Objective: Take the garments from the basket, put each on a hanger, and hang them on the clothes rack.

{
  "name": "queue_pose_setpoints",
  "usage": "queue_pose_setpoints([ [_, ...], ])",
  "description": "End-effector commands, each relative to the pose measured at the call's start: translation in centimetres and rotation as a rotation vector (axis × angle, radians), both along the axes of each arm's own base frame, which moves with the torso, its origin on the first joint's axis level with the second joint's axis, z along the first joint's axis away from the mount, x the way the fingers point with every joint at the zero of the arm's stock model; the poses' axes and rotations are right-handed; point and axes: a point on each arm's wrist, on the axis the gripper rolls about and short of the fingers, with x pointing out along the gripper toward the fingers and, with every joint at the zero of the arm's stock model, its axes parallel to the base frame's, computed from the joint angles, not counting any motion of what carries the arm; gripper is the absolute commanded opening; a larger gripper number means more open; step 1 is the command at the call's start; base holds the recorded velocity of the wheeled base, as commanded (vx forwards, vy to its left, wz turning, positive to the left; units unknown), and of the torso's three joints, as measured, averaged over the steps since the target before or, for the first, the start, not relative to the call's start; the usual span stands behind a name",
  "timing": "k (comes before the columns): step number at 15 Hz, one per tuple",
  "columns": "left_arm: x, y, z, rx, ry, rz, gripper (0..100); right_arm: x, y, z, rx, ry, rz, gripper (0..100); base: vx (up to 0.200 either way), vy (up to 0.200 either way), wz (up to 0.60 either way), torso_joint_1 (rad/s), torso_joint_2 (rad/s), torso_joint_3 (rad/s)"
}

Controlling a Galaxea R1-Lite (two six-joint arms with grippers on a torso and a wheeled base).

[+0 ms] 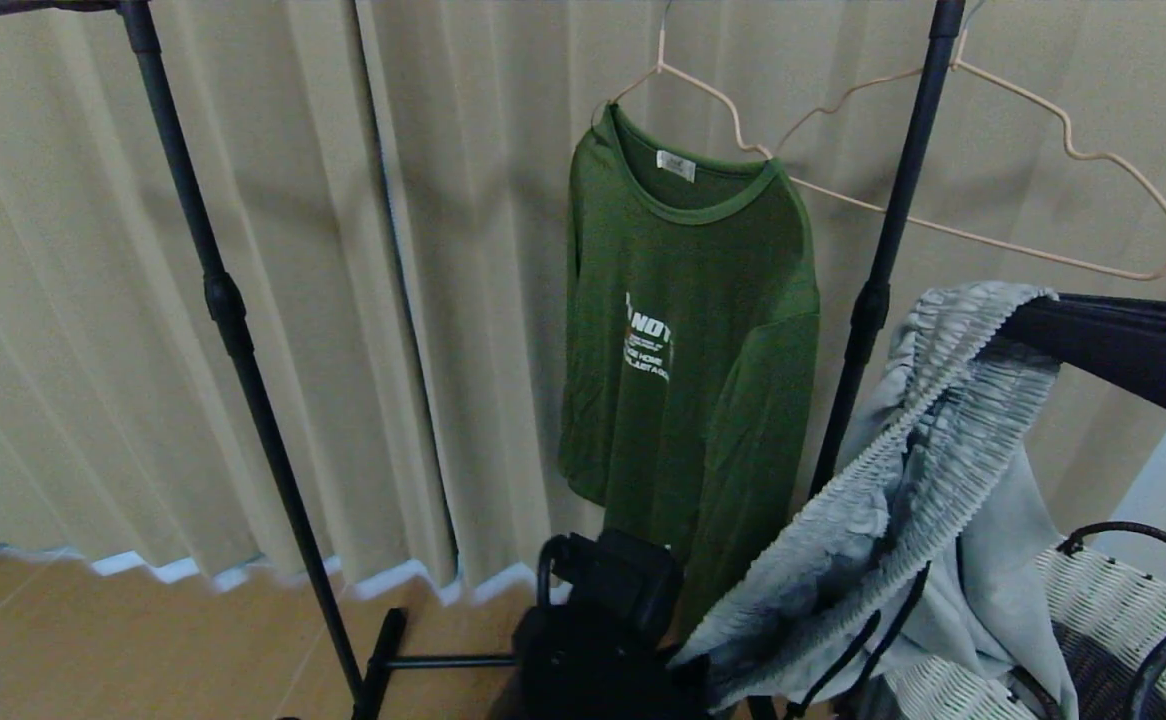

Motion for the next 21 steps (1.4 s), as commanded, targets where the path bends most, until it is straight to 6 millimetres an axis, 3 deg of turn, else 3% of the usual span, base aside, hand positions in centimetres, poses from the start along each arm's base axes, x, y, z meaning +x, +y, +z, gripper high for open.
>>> queue_pose_setpoints([
  [1, 0.1, 5.6, 7.0, -0.145, -0.180, 0.050, 0, 0.2, 0.2, -0.2, -0.007, 0.011, 0.000, 0, 0.000, 0.000, 0.00, 0.000, 0.00, 0.000],
  [4, 1.3, 11.1, 10.8, -0.117, -0.353, 0.143, 0, 0.4, 0.3, -0.4, -0.014, 0.022, 0.000, 0, 0.000, 0.000, 0.00, 0.000, 0.00, 0.000],
  [6, 1.3, 13.4, 12.2, -0.113, -0.355, 0.161, 0, 1.1, 0.7, -0.5, -0.020, 0.032, -0.002, 0, 0.000, 0.000, 0.00, 0.000, 0.00, 0.000],
  [9, 1.5, 16.2, 15.9, -0.139, -0.378, 0.195, 0, 2.2, 1.4, 1.0, -0.003, 0.001, -0.002, 0, 0.000, 0.000, 0.00, 0.000, 0.00, 0.000],
  [12, 1.9, 17.0, 19.5, -0.152, -0.456, 0.222, 0, 3.2, 1.5, 2.4, 0.015, -0.026, -0.028, 0, 0.000, 0.000, 0.00, 0.000, 0.00, 0.000],
  [16, 3.7, 15.9, 20.9, -0.123, -0.493, 0.219, 0, 5.9, 1.1, 2.6, 0.018, -0.033, -0.104, 0, 0.000, 0.000, 0.00, 0.000, 0.00, 0.000],
  [20, 4.4, 15.4, 20.9, -0.116, -0.485, 0.226, 0, 6.7, 1.2, 2.3, 0.032, -0.058, -0.118, 0, 0.000, 0.000, 0.00, 0.000, 0.00, 0.000],
  [21, 4.5, 15.3, 19.2, -0.076, -0.442, 0.219, 0, 6.7, 1.2, 1.7, 0.022, -0.045, -0.121, 0, 0.000, 0.000, 0.00, 0.000, 0.00, 0.000],
])
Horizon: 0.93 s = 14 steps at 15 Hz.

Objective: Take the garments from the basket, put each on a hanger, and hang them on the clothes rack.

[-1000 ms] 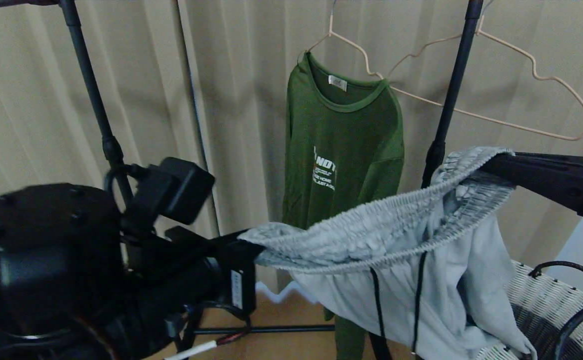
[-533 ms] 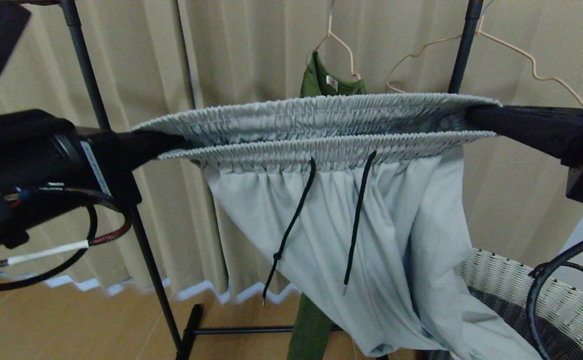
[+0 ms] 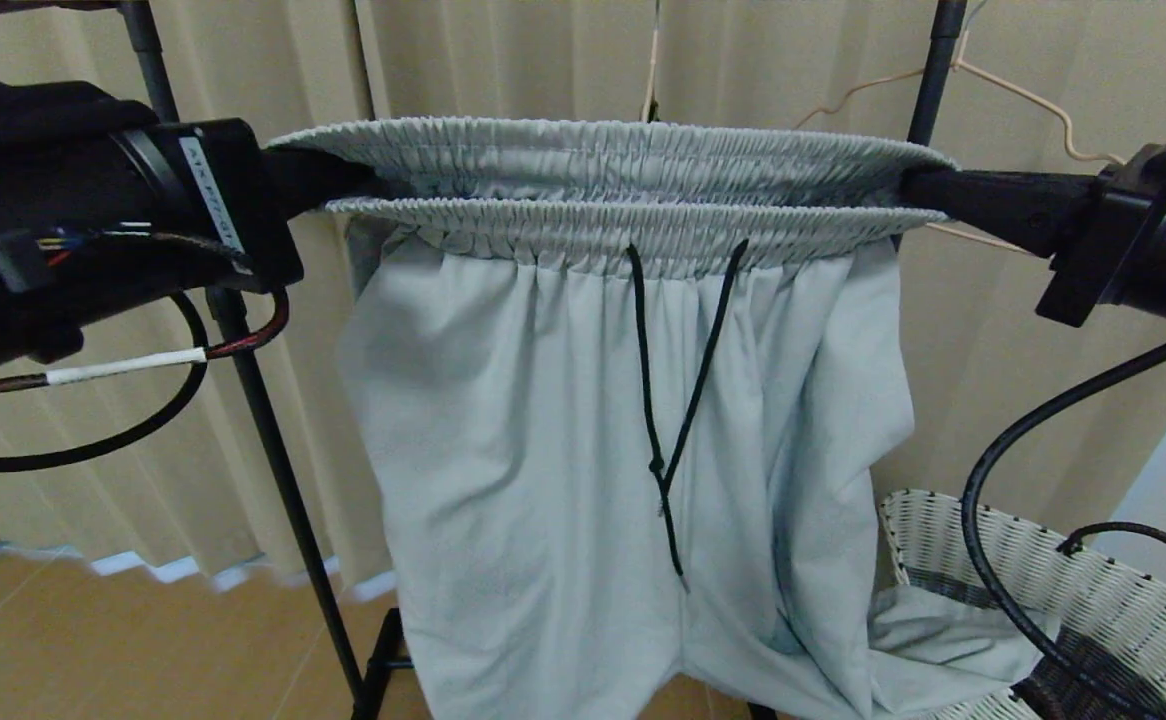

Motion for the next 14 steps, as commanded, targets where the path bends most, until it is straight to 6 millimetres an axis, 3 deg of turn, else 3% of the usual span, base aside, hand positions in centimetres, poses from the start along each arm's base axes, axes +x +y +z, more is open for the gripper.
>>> queue_pose_setpoints([
  [1, 0.4, -0.4, -3.5, 0.074, 0.101, -0.003, 0, 0.2, 0.1, -1.3, -0.021, 0.040, -0.004, 0, 0.000, 0.000, 0.00, 0.000, 0.00, 0.000],
  [4, 0.9, -0.8, -3.8, 0.081, 0.111, -0.003, 0, 0.3, -0.2, -1.3, -0.021, 0.038, -0.019, 0, 0.000, 0.000, 0.00, 0.000, 0.00, 0.000],
  [7, 2.1, -1.6, -0.4, 0.097, 0.003, -0.006, 0, 1.4, -0.9, -0.6, -0.015, 0.020, -0.066, 0, 0.000, 0.000, 0.00, 0.000, 0.00, 0.000],
  [9, 2.6, -2.0, 0.8, 0.132, -0.019, -0.006, 0, 1.6, -1.1, -0.6, -0.014, 0.017, -0.075, 0, 0.000, 0.000, 0.00, 0.000, 0.00, 0.000],
  [14, 2.3, -3.4, -0.2, 0.157, 0.012, -0.057, 0, 1.4, -1.1, -0.7, -0.015, 0.019, -0.075, 0, 0.000, 0.000, 0.00, 0.000, 0.00, 0.000],
])
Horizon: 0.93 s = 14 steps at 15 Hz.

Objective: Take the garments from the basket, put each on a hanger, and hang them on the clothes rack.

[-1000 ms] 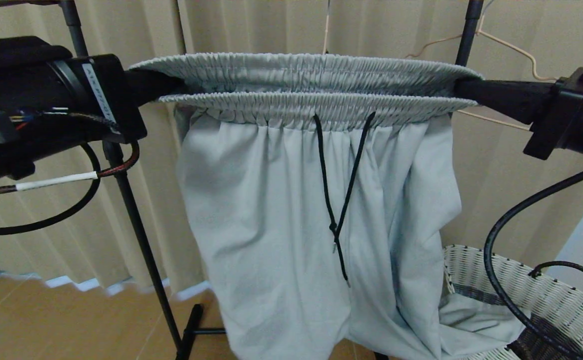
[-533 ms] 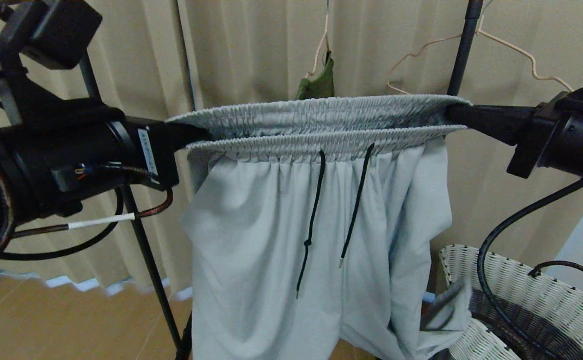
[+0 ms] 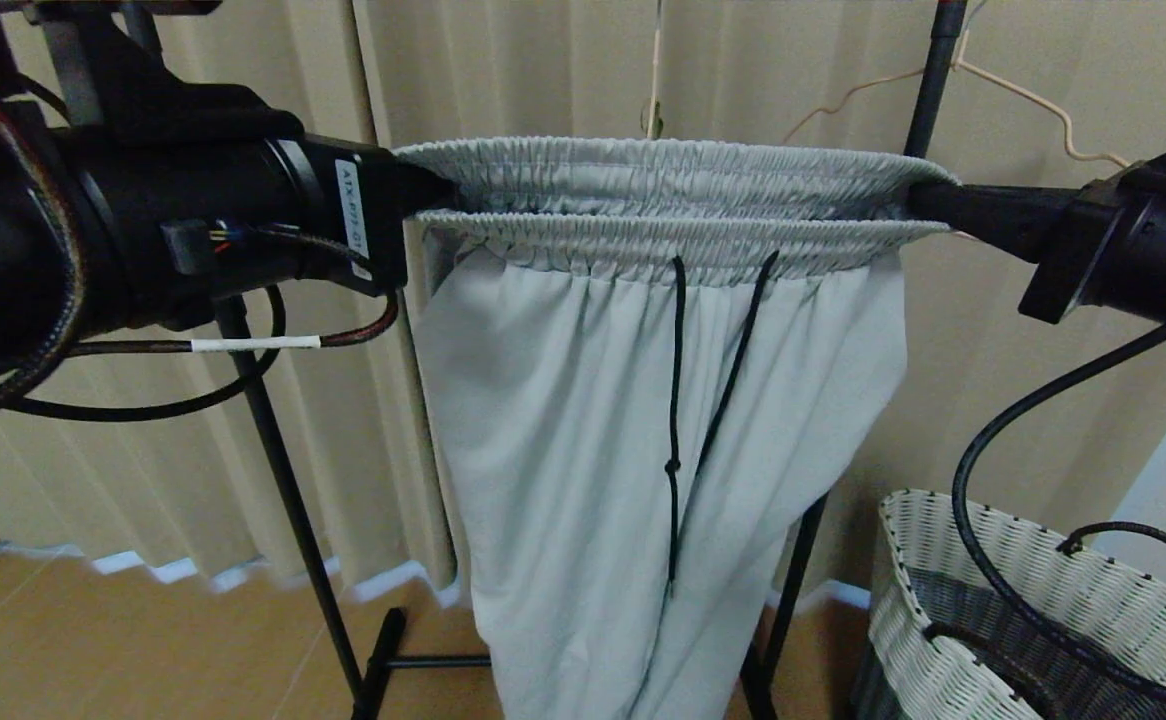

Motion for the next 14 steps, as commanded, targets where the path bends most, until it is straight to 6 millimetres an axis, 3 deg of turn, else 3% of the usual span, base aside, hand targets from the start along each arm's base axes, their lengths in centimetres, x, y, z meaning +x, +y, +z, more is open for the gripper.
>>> queue_pose_setpoints([
  [1, -0.2, -0.5, -0.6, 0.013, 0.018, -0.020, 0, -0.1, 0.0, -0.2, -0.002, 0.004, 0.001, 0, 0.000, 0.000, 0.00, 0.000, 0.00, 0.000],
  [7, 1.2, -1.6, -0.6, 0.019, 0.017, -0.017, 0, -1.2, -1.8, 0.7, 0.000, -0.012, -0.057, 0, 0.000, 0.000, 0.00, 0.000, 0.00, 0.000],
  [9, 2.3, -2.6, -0.4, 0.014, 0.012, -0.018, 0, -3.8, -2.6, 1.6, 0.008, -0.030, -0.048, 0, 0.000, 0.000, 0.00, 0.000, 0.00, 0.000],
  [12, 2.8, -3.4, -0.5, 0.018, 0.013, -0.006, 0, -5.6, -3.0, 1.6, 0.000, -0.005, -0.033, 0, 0.000, 0.000, 0.00, 0.000, 0.00, 0.000],
  [14, 3.7, -3.6, -0.8, 0.022, 0.021, 0.049, 0, -8.5, -3.2, 1.2, 0.002, -0.008, 0.161, 0, 0.000, 0.000, 0.00, 0.000, 0.00, 0.000],
])
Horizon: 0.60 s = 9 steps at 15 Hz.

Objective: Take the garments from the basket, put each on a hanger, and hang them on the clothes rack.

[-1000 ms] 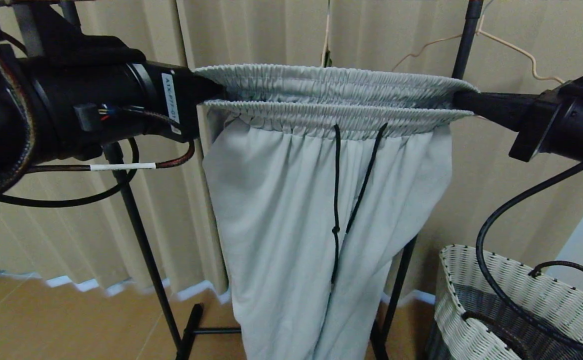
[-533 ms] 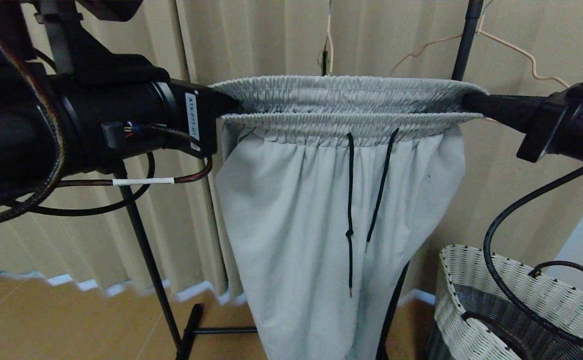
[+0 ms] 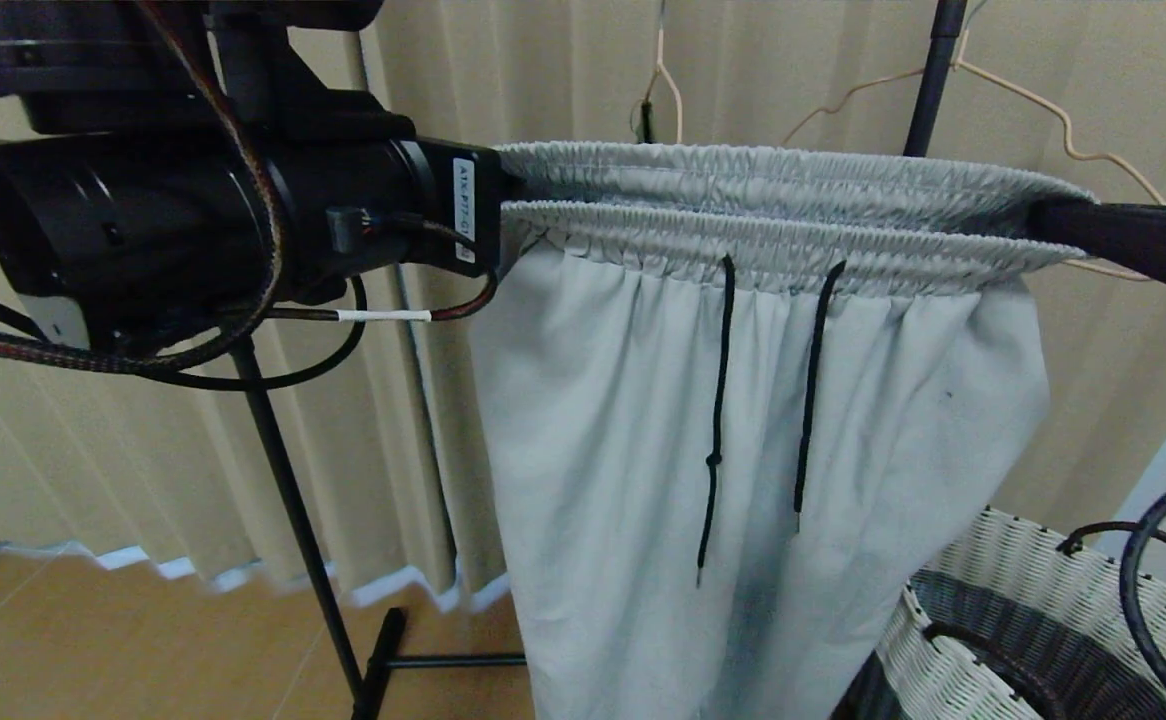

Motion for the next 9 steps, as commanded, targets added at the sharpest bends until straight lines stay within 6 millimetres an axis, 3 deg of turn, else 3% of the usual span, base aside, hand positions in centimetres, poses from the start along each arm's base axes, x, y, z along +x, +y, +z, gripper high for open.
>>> queue_pose_setpoints([
  [1, 0.8, -0.4, -0.6, 0.012, 0.017, 0.011, 0, -3.5, -0.6, 0.1, 0.019, -0.048, 0.151, 0, 0.000, 0.000, 0.00, 0.000, 0.00, 0.000],
  [4, 0.8, -0.2, -0.7, 0.011, 0.021, 0.016, 0, -4.2, -0.7, -0.7, 0.017, -0.037, 0.227, 0, 0.000, 0.000, 0.00, 0.000, 0.00, 0.000],
  [9, 0.1, 0.3, -1.6, 0.018, 0.050, 0.020, 0, -2.6, -0.6, -1.2, 0.002, 0.000, 0.144, 0, 0.000, 0.000, 0.00, 0.000, 0.00, 0.000],
])
